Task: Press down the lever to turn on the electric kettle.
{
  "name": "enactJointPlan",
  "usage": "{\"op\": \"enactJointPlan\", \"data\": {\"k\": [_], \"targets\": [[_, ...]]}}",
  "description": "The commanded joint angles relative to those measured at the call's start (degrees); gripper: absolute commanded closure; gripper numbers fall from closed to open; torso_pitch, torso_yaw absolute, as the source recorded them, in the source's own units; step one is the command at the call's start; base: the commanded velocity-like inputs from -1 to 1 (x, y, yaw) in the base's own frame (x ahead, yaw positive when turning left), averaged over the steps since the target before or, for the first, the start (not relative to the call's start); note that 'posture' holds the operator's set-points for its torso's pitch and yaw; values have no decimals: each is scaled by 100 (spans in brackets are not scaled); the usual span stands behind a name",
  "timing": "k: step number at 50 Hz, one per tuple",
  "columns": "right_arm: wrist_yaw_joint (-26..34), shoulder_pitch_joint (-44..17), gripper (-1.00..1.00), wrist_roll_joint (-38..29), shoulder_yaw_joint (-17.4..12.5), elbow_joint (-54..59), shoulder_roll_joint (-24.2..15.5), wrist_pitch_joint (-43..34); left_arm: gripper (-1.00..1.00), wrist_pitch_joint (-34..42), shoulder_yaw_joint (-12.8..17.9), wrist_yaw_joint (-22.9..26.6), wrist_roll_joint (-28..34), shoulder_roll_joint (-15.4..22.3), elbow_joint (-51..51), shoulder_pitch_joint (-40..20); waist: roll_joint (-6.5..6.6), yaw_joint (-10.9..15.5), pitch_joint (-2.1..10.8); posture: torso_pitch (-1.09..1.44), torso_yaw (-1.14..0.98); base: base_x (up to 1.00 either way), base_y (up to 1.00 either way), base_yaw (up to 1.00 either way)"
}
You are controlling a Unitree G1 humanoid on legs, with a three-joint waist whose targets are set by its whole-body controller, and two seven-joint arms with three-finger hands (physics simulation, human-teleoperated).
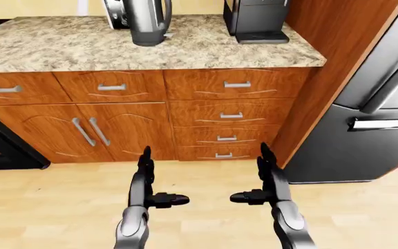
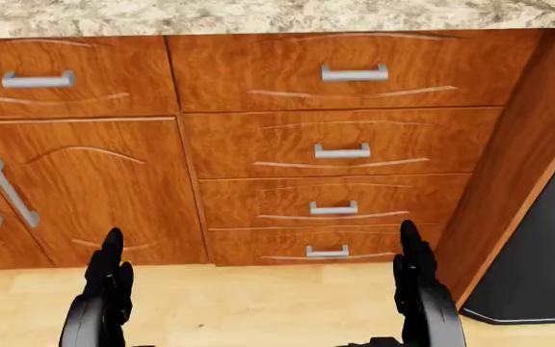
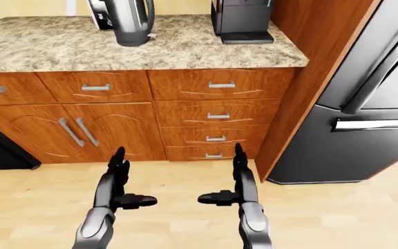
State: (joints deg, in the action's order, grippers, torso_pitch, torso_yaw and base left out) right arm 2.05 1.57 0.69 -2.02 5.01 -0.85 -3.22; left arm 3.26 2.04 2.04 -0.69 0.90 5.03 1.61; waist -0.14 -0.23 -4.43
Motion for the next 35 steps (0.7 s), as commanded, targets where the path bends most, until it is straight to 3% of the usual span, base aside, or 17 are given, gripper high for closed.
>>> {"op": "enactJointPlan", "data": {"k": [1,3,4,5,7,11,12,14,17,23,27,35], "targets": [[66,-159,-100,36,-7,-723,-57,200,-100,-81,13,110,-118,51,-979,-105,-45,-12,5,0,0,0,0,0],[111,-146,-100,50,-16,-896,-59,80,-100,16,32,150,-112,62,-1144,-99,-4,44,367,0,0,0,0,0],[120,-144,-100,49,-18,-929,-56,61,-100,19,40,157,-99,63,-1155,-101,-13,39,203,0,0,0,0,0],[138,-137,-100,37,-15,-976,-59,41,-100,-2,47,177,-83,70,-1167,-101,-54,38,121,0,0,0,0,0],[157,-162,-100,7,-36,-1069,-77,-20,-100,20,129,187,-97,98,-1195,-156,-47,48,383,0,0,0,0,0],[199,-192,-100,4,-82,-1213,-96,-118,-100,0,182,215,-97,116,-1207,-183,-29,54,444,0,0,0,0,0],[483,-582,-100,392,-488,-1935,-420,-931,-100,253,621,212,-279,389,-1433,-523,-26,53,456,0,0,0,0,0],[535,-594,-100,366,-514,-2004,-409,-984,-100,292,659,222,-278,401,-1474,-545,-29,59,503,0,0,0,0,0],[556,-597,-100,331,-520,-1981,-387,-975,-100,306,670,230,-275,397,-1487,-551,-18,49,456,0,0,0,0,0],[587,-607,-100,313,-534,-2015,-372,-1019,-100,347,694,228,-280,401,-1532,-573,-22,48,546,0,0,0,0,0],[597,-672,-100,346,-593,-2081,-402,-1110,-100,421,744,236,-308,438,-1607,-613,-11,47,528,0,0,0,0,0],[628,-856,-100,461,-768,-2471,-544,-1459,-100,713,1013,243,-396,622,-2009,-783,-4,38,480,0,0,0,0,0]]}}
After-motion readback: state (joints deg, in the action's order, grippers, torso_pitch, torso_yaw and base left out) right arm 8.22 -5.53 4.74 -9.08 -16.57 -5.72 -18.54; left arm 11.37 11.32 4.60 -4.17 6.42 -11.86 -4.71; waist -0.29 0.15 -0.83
